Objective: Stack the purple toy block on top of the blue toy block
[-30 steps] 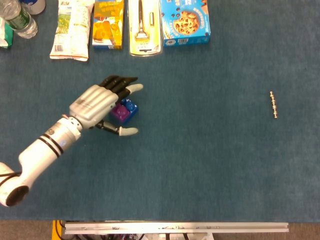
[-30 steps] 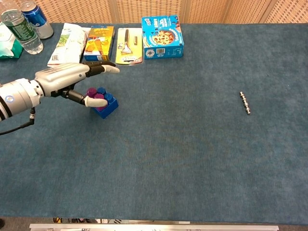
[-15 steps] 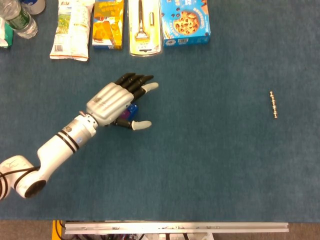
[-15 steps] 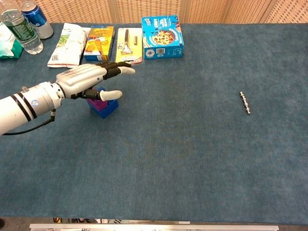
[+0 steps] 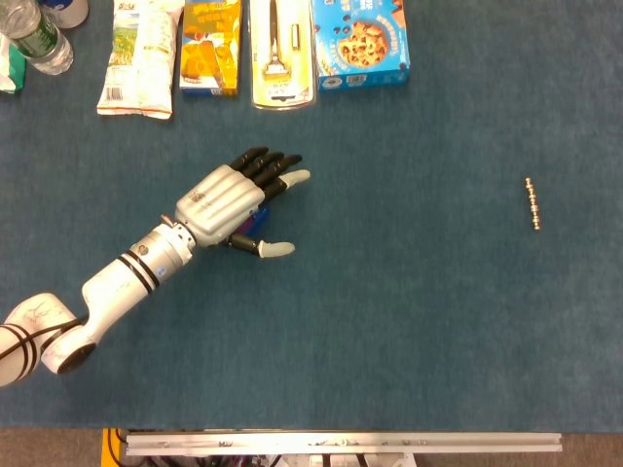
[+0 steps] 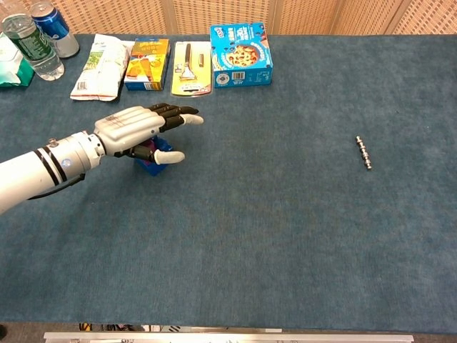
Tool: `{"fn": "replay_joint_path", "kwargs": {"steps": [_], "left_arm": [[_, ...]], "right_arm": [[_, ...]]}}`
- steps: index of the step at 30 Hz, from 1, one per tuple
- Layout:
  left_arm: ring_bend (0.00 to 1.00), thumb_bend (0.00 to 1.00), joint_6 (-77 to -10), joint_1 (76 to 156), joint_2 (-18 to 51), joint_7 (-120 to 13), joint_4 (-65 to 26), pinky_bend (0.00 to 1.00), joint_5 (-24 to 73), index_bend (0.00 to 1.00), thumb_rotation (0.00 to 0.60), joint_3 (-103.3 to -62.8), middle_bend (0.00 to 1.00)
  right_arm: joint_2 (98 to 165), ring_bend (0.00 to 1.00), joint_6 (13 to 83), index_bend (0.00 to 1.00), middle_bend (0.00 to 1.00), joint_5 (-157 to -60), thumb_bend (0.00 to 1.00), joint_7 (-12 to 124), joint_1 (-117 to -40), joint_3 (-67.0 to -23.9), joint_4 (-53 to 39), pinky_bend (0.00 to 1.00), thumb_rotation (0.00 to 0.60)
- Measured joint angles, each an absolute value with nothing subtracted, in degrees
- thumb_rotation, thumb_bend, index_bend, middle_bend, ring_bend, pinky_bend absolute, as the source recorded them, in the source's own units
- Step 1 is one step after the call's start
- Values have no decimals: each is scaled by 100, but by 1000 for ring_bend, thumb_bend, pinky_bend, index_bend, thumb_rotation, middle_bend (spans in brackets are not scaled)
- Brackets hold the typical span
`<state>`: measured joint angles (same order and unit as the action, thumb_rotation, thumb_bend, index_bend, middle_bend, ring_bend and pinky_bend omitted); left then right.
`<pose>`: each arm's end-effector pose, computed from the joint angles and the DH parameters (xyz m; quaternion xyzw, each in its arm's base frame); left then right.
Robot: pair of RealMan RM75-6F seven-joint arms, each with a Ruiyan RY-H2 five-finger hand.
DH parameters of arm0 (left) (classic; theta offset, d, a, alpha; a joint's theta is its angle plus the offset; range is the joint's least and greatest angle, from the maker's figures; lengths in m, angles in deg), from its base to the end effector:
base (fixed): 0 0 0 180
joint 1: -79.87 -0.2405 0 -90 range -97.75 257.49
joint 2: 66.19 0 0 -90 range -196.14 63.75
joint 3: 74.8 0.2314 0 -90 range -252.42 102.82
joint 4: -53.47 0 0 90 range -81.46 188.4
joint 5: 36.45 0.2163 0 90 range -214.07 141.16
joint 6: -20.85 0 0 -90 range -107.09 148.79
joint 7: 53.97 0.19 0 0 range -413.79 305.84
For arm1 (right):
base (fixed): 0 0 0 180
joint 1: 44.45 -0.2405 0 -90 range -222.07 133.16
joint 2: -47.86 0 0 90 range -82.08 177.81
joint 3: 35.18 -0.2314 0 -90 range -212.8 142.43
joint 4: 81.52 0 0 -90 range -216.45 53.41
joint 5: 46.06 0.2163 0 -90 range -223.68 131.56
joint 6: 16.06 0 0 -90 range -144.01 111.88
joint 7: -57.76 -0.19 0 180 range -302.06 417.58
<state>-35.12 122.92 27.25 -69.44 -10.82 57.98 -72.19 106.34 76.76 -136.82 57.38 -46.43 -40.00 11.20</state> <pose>-0.1518 0.3379 -0.0834 -0.8186 -0.3455 -0.3771 0.2612 -0.2787 -0.2162 0.1931 0.5929 -0.3072 0.4155 0.6176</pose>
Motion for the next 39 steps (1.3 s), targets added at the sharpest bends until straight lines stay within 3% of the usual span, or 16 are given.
{"fn": "replay_joint_path", "kwargs": {"steps": [19,39], "left_arm": [[0,0,-3734,12136,3111,-7218,-455,0,5834,0,0,-7011,0],[0,0,-4067,12003,3007,-7332,-620,0,5787,0,0,-7094,0]], "right_arm": [[10628,346,7694,339,438,-13676,348,5785,-4620,-4003,1152,389,600],[10615,346,7710,339,438,-13711,348,5793,-4616,-4003,1177,389,600]]}}
